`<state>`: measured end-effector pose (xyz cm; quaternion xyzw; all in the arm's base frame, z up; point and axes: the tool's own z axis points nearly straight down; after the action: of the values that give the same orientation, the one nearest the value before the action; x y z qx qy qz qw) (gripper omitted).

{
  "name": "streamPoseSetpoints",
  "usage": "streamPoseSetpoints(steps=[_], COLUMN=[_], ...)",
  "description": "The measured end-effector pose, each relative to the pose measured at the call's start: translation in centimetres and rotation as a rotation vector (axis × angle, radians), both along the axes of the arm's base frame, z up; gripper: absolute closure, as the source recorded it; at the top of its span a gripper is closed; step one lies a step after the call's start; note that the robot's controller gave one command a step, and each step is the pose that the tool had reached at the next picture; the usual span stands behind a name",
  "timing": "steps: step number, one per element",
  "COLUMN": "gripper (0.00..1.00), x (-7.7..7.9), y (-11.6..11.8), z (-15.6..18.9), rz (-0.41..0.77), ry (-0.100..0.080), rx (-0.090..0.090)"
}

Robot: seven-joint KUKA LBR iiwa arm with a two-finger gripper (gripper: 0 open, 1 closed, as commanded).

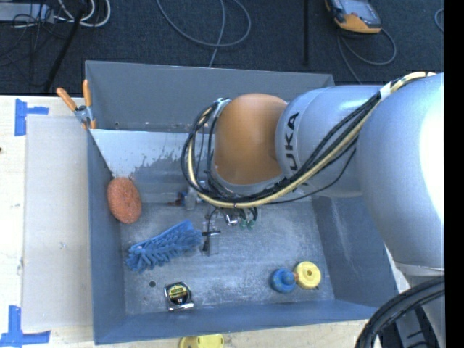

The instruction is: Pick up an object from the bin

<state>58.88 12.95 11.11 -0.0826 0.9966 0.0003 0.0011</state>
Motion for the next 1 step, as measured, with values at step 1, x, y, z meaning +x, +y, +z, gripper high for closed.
streamPoseSetpoints(steps=[1], gripper=[0.0], x=[-2.28], y=[1.37], z=[-3.14], rz=[-0.114], ry=[0.002], rx=[0.0])
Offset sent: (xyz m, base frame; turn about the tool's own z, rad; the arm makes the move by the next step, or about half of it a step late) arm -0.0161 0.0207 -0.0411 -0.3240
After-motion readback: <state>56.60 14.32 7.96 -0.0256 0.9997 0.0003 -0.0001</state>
